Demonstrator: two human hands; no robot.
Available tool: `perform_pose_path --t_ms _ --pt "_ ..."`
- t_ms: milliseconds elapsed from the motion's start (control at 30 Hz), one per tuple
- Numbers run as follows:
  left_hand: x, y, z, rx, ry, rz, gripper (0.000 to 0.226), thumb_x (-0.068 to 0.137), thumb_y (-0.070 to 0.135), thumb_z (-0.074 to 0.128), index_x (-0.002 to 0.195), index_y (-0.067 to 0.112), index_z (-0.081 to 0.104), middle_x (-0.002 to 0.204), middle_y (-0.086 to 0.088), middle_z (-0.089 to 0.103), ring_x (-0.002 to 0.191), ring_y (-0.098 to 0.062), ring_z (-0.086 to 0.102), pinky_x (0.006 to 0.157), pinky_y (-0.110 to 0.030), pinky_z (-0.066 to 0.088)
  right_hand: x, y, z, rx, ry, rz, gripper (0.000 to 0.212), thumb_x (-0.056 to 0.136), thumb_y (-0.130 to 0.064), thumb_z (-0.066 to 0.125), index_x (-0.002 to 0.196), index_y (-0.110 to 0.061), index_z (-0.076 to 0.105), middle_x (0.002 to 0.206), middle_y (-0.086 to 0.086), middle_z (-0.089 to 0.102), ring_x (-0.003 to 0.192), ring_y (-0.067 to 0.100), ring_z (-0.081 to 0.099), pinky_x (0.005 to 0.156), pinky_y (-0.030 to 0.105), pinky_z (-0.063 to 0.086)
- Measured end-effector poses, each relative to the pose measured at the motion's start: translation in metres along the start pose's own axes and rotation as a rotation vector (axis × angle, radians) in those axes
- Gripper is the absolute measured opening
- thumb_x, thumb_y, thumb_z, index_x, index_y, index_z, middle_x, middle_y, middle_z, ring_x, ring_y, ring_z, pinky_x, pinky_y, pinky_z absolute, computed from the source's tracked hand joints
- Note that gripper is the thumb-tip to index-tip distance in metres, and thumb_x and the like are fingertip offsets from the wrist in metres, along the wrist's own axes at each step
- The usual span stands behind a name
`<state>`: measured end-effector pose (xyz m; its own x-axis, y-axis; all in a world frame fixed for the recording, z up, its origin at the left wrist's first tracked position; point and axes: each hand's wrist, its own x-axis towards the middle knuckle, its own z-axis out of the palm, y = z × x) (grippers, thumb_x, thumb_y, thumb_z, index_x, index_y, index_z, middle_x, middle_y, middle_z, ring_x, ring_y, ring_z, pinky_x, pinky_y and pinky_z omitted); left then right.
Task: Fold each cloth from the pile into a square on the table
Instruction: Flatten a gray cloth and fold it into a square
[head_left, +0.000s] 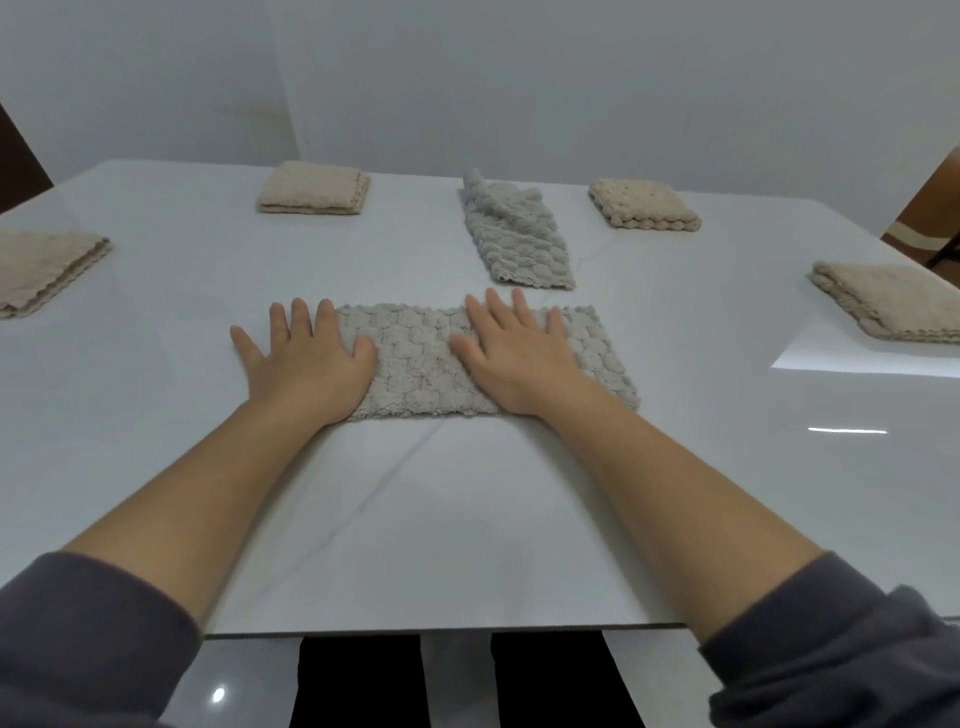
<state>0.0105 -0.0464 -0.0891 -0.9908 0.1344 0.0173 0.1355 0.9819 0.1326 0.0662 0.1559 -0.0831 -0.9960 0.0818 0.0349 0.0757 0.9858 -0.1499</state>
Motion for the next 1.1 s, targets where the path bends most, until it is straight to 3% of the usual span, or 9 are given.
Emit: perform_pose_path --t_ms 200,300,400,500,700,800,933,1033,1100 --pt "-0.002 0.004 -0.004 -0.002 0.049 -0.031 0.075 0.093 0.054 0.019 0.148 0.003 0.022 0.156 -0.013 0.020 0.145 -0.027 0.014 0.115 -0.054 0.010 -0.009 0.034 -0.007 -0.030 -0.036 0.077 0.066 0.099 -0.057 0.012 0.156 -0.024 0.004 0.164 0.001 -0.002 0.150 0.023 -0.008 0.118 0.056 -0.006" --pt "-0.002 0.009 -0.017 0.062 0.145 -0.044 0.065 0.091 0.053 0.034 0.129 0.002 0.046 0.130 -0.015 0.045 0.122 -0.032 0.039 0.098 -0.043 0.033 -0.007 0.032 -0.012 -0.047 -0.081 0.089 0.065 0.100 -0.055 0.013 0.156 -0.022 0.003 0.164 0.003 -0.003 0.150 0.024 -0.009 0.117 0.058 -0.006" --pt "0.008 0.014 -0.038 -0.041 -0.039 -0.125 0.039 0.086 0.044 0.052 0.098 0.007 0.061 0.095 -0.008 0.061 0.091 -0.027 0.057 0.075 -0.033 0.042 -0.003 0.020 -0.023 -0.022 -0.049 0.073 0.065 0.101 -0.051 0.014 0.156 -0.019 0.002 0.164 0.004 -0.004 0.150 0.025 -0.009 0.117 0.059 -0.005" --pt "0.018 0.020 -0.051 -0.139 -0.172 -0.119 0.032 0.086 0.034 0.061 0.070 0.007 0.052 0.073 -0.007 0.055 0.064 -0.020 0.049 0.058 -0.028 0.037 -0.003 -0.006 -0.022 -0.004 -0.009 -0.018 0.065 0.102 -0.049 0.015 0.156 -0.017 0.000 0.164 0.003 -0.006 0.150 0.024 -0.010 0.117 0.058 -0.005" --pt "0.023 0.010 -0.051 -0.471 -0.229 -0.148 0.057 0.081 0.048 0.068 0.109 -0.001 0.058 0.103 -0.014 0.061 0.091 -0.032 0.061 0.066 -0.030 0.041 -0.007 -0.015 -0.004 0.005 -0.064 -0.035 0.066 0.100 -0.054 0.016 0.156 -0.021 0.001 0.164 0.002 -0.006 0.150 0.023 -0.011 0.117 0.057 -0.007" --pt "0.021 0.005 -0.048 -0.574 -0.182 -0.194 0.049 0.093 0.047 0.053 0.096 -0.001 0.056 0.093 -0.012 0.054 0.091 -0.033 0.059 0.065 -0.029 0.036 -0.006 -0.017 -0.005 0.010 -0.046 -0.032 0.066 0.100 -0.053 0.016 0.156 -0.021 0.002 0.164 0.002 -0.005 0.150 0.024 -0.011 0.117 0.058 -0.007" --pt "0.021 0.000 -0.043 -0.546 -0.099 -0.184 0.039 0.088 0.036 0.063 0.103 0.001 0.058 0.099 -0.019 0.058 0.080 -0.030 0.056 0.063 -0.029 0.038 -0.007 -0.019 -0.003 -0.002 -0.041 -0.025 0.065 0.100 -0.053 0.016 0.156 -0.021 0.004 0.164 0.003 -0.004 0.150 0.024 -0.009 0.117 0.059 -0.006" --pt "0.016 -0.004 -0.041 -0.613 -0.011 -0.199 0.060 0.085 0.033 0.070 0.132 0.008 0.043 0.130 -0.015 0.052 0.114 -0.031 0.051 0.081 -0.032 0.037 -0.008 -0.022 -0.002 -0.027 -0.047 -0.027 0.064 0.100 -0.052 0.015 0.156 -0.022 0.004 0.164 0.003 -0.002 0.150 0.024 -0.007 0.116 0.059 -0.007" --pt "0.013 -0.005 -0.043 -0.620 0.031 -0.177 0.063 0.084 0.032 0.071 0.134 0.011 0.039 0.129 -0.015 0.053 0.114 -0.030 0.051 0.081 -0.032 0.037 -0.007 -0.024 -0.002 -0.025 -0.064 -0.021 0.064 0.100 -0.053 0.015 0.156 -0.022 0.004 0.164 0.002 -0.002 0.150 0.025 -0.007 0.116 0.059 -0.007"
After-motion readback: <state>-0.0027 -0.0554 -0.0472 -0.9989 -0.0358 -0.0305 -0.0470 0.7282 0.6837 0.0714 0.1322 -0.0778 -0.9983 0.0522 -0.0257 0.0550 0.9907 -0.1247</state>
